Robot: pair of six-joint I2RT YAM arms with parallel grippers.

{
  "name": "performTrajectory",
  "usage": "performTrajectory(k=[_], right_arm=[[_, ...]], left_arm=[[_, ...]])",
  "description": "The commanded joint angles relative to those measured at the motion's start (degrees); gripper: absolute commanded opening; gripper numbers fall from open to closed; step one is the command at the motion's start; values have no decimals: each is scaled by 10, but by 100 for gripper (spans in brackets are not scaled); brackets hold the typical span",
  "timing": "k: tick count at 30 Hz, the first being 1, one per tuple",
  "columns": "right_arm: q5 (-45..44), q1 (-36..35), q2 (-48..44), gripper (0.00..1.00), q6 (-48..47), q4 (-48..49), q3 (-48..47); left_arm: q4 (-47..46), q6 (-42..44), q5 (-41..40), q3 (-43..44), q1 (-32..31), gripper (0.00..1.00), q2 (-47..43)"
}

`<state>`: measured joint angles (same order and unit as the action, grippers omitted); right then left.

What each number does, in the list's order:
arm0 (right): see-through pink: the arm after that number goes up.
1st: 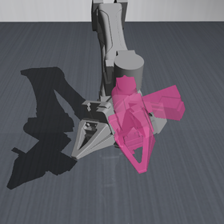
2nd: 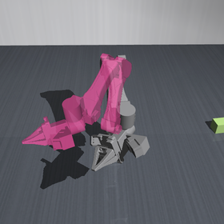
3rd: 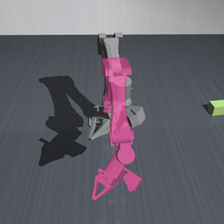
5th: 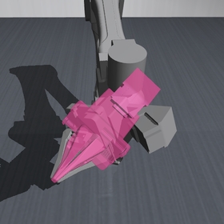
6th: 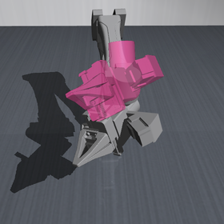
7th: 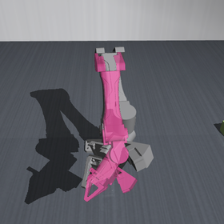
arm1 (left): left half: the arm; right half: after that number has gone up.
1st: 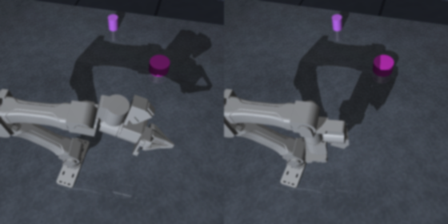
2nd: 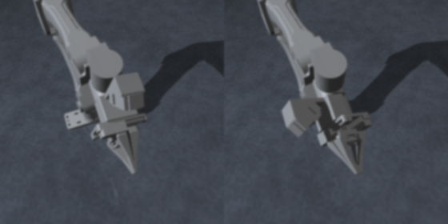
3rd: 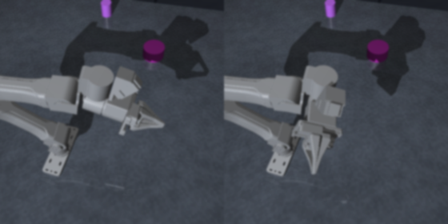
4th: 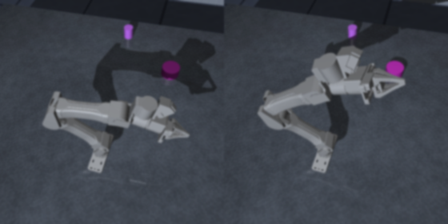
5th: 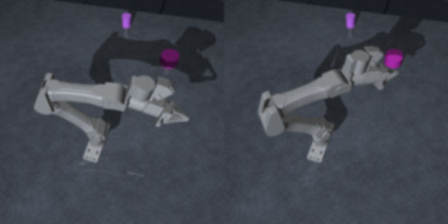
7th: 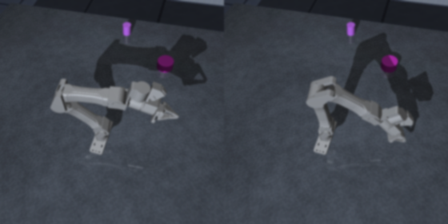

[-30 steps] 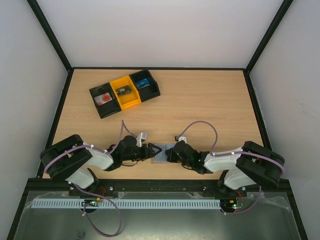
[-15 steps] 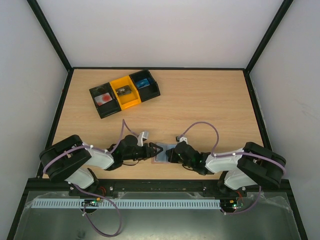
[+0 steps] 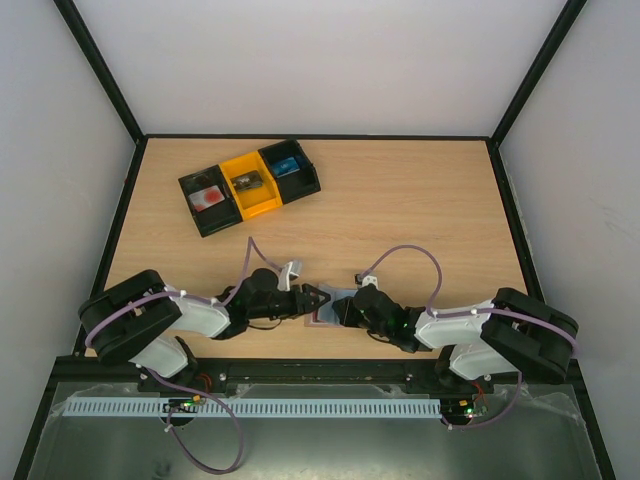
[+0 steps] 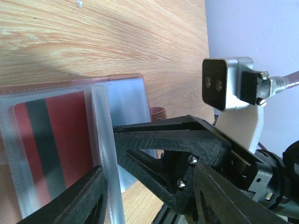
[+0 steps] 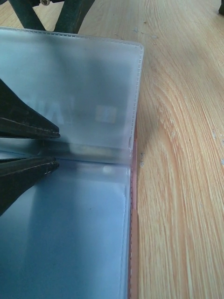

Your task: Take the credit cards out of the card holder

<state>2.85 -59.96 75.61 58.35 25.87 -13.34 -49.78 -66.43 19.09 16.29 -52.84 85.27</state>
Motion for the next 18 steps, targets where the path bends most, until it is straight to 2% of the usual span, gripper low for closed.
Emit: performTrajectory(k=[1,18], right_arm=[[-15,0,-10,15,5,-2,7],[-80,-1,-107,20,22,-37,40]], left_arm=[[-8,5,3,23,-7,53,0],[-23,3,8,59,-30,54,43]])
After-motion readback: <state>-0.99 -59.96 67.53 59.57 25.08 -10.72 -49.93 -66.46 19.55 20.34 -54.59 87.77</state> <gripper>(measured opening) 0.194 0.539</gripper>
